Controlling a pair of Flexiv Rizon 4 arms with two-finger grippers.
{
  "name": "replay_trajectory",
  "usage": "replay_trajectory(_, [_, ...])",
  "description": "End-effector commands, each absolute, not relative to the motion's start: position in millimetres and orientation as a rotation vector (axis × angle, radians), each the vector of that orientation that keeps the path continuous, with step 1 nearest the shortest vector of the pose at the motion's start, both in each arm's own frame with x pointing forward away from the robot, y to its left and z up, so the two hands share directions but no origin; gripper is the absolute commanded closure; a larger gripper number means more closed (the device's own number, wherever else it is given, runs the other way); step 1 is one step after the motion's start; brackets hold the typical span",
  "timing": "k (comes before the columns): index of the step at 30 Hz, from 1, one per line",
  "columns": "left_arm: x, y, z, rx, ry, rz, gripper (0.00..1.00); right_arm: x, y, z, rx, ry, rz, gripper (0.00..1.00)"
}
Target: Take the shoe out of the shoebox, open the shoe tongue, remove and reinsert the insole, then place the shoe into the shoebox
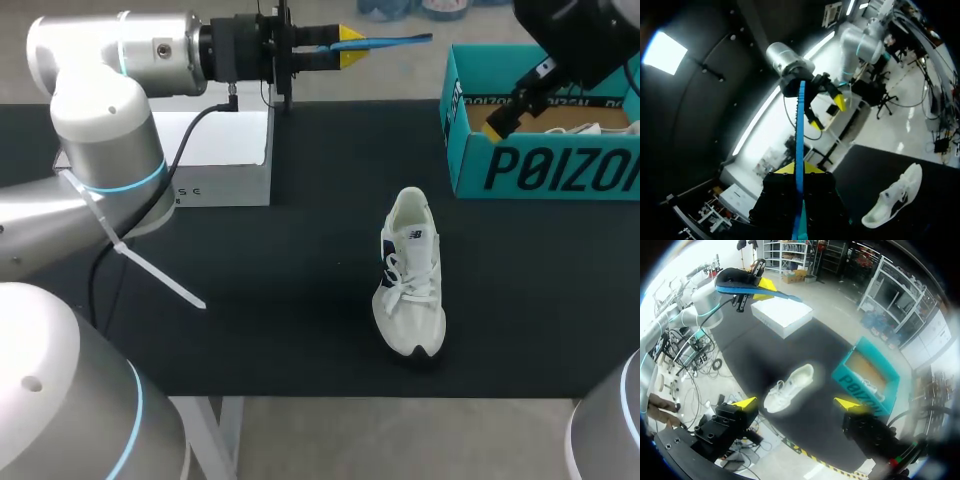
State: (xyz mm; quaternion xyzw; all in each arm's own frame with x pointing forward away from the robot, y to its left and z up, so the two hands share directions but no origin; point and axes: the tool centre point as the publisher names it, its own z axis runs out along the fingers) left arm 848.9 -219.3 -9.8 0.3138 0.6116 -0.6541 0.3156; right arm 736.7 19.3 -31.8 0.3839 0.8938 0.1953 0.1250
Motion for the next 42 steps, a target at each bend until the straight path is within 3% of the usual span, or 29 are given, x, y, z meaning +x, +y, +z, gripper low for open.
replay_trajectory(1, [848,-219,-10,0.828,1.613,-1.721,1.00,739,21,-31,1.121,2.608,0.562,0.00])
replay_trajectory(18, [824,-218,-38,1.152,1.107,-1.480,1.00,739,21,-31,1.121,2.608,0.562,0.00])
replay_trajectory(42, [858,-225,-95,1.252,1.257,-1.363,1.00,739,21,-31,1.121,2.608,0.562,0.00])
